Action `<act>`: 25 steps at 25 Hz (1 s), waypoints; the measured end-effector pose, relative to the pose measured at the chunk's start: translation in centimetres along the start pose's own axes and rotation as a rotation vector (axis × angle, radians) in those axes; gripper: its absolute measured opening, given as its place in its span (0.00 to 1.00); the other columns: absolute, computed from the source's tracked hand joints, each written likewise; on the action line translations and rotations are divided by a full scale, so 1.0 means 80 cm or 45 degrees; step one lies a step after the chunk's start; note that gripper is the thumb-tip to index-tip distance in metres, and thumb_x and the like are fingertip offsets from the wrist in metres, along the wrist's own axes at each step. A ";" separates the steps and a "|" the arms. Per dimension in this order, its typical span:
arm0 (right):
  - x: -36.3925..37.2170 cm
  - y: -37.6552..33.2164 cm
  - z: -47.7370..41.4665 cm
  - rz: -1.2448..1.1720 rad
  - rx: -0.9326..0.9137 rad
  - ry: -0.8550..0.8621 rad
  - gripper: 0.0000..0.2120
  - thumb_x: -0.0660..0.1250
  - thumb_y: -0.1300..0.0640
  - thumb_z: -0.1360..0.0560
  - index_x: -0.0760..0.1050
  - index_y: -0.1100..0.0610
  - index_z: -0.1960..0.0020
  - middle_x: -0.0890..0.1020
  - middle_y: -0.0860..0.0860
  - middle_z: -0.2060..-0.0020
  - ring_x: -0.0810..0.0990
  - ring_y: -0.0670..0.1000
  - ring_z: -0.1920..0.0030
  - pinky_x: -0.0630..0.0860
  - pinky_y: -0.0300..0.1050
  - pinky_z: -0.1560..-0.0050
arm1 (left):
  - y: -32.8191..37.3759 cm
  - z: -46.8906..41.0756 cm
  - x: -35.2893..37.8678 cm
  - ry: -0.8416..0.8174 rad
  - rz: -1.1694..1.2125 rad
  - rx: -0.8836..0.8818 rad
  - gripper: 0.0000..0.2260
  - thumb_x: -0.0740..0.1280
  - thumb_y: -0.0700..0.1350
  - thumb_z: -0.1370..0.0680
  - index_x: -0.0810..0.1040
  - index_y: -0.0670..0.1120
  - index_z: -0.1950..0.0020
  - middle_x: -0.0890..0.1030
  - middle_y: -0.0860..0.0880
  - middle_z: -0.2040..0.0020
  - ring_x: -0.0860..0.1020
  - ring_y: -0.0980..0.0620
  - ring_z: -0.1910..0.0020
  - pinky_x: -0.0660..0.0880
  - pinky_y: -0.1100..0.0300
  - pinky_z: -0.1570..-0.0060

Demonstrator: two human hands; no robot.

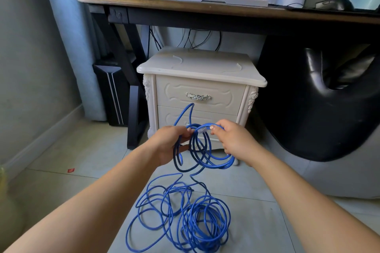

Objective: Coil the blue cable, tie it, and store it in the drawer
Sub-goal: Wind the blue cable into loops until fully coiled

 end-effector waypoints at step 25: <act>0.031 -0.014 -0.003 -0.463 0.049 0.089 0.09 0.62 0.55 0.26 0.71 0.56 0.64 0.70 0.52 0.70 0.68 0.52 0.68 0.68 0.50 0.61 | 0.022 0.000 0.007 0.041 -1.438 0.666 0.08 0.59 0.48 0.16 0.72 0.45 0.43 0.77 0.53 0.61 0.70 0.59 0.69 0.63 0.67 0.72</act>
Point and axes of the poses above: each hand's wrist, its own z-axis away from the middle knuckle, its own x-axis out of the palm, y = z × x, the point moved 4 cm from there along -z, towards the middle knuckle
